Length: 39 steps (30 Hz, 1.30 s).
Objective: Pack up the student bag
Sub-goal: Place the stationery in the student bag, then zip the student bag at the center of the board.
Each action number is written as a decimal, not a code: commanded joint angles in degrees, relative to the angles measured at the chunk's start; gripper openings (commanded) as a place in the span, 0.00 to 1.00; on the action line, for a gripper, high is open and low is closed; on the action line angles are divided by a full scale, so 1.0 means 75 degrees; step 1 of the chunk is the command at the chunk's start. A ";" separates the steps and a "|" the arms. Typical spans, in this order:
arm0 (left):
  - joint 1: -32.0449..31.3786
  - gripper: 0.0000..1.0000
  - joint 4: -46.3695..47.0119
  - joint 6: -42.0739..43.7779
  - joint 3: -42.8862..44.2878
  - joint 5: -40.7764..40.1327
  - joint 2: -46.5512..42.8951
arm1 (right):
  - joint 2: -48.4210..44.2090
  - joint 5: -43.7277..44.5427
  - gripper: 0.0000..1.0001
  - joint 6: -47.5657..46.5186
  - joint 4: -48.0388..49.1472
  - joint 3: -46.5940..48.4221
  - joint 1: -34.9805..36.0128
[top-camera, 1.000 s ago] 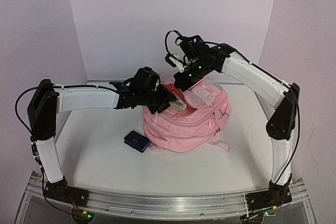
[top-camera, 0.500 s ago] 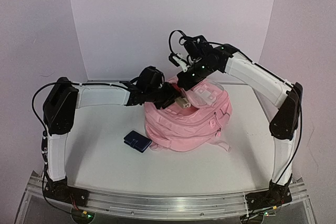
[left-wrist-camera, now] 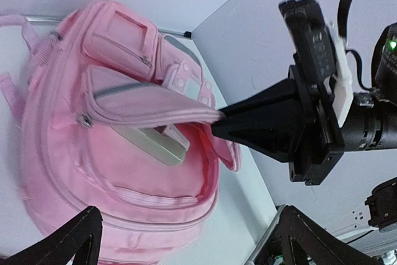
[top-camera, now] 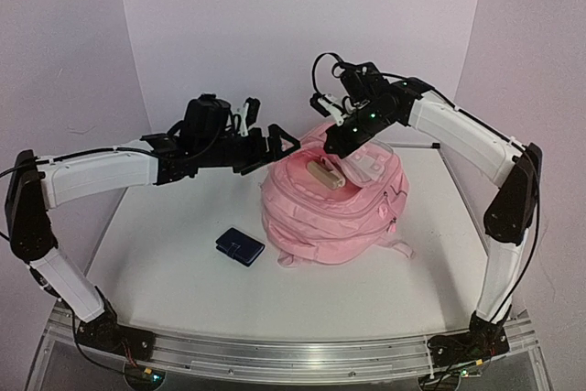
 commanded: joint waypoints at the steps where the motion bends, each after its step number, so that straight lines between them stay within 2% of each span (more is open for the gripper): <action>1: 0.1188 1.00 -0.0815 0.1327 0.0306 0.1090 -0.0064 | -0.0645 -0.0447 0.00 -0.0095 0.0240 -0.0318 -0.0205; 7: 0.2034 0.98 -0.1473 0.2938 0.1171 0.2698 0.0759 | -0.0407 -0.1318 0.05 0.0123 0.0047 -0.0734 -0.0194; 13: 0.2058 0.95 -0.1572 0.5265 0.1481 0.3115 0.1235 | -0.0224 -0.1612 0.09 0.0224 0.0031 -0.1088 -0.0192; 23: 0.2058 0.80 -0.2950 0.9101 0.2463 0.4283 0.2560 | 0.0142 -0.1668 0.07 0.0351 0.0034 -0.1526 -0.0145; 28: 0.2055 0.76 -0.3696 1.0116 0.3159 0.4410 0.3164 | 0.0166 -0.1578 0.06 0.0338 0.0028 -0.1734 -0.0143; 39: 0.2054 0.67 -0.3240 1.1004 0.3577 0.4749 0.3708 | 0.0200 -0.1391 0.05 0.0347 0.0030 -0.1872 -0.0145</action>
